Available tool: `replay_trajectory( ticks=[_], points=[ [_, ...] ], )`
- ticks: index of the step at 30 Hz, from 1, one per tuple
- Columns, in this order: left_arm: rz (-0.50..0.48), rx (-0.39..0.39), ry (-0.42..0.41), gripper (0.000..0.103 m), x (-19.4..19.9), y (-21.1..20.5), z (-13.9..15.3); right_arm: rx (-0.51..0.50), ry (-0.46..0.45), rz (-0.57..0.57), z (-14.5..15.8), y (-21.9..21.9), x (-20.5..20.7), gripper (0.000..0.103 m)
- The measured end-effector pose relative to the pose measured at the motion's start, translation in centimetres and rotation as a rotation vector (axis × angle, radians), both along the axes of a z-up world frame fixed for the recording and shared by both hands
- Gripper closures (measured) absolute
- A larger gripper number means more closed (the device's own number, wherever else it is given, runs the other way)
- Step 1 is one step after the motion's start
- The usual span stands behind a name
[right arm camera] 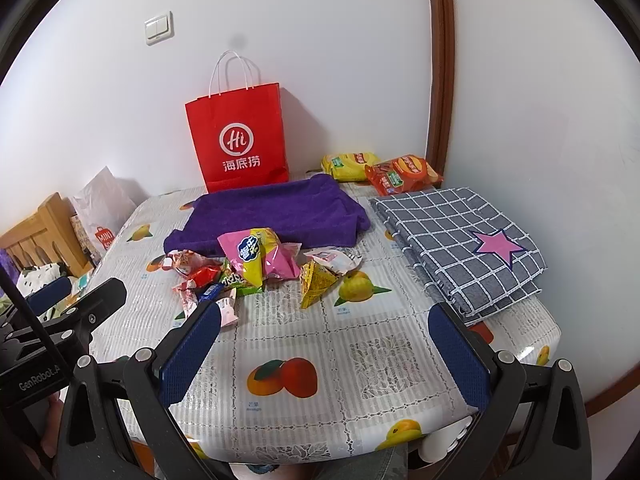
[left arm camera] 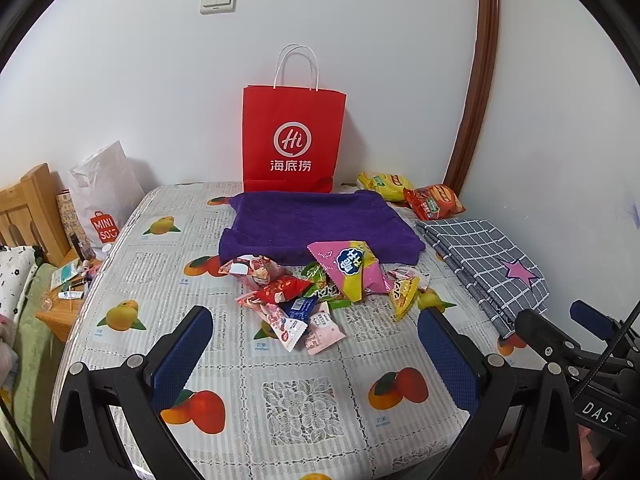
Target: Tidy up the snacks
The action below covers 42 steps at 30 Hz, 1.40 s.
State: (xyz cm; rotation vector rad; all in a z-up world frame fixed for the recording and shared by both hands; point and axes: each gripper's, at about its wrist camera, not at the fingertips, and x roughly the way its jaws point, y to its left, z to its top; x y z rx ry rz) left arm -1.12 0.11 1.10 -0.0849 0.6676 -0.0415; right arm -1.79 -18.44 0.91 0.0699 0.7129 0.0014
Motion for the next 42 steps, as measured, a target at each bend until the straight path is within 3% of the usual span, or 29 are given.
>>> replay_trajectory(
  ticks=[19, 31, 35, 42],
  points=[
    [-0.009, -0.004, 0.015, 0.000, 1.5, 1.0, -1.4, -0.003, -0.006, 0.031, -1.3, 0.2, 1.5, 0.001],
    [0.042, -0.014, 0.114, 0.007, 5.3, 4.4, -6.0, 0.011, 0.071, 0.051, -6.2, -0.6, 6.3, 0.006],
    [0.055, -0.015, 0.142, 0.008, 6.6, 5.5, -7.6, 0.010, 0.096, 0.047, -8.1, -1.0, 8.6, 0.012],
    [0.085, -0.043, 0.164, 0.008, 8.4, 6.9, -9.9, 0.079, 0.163, 0.042, -12.1, -1.6, 13.0, 0.017]
  ],
)
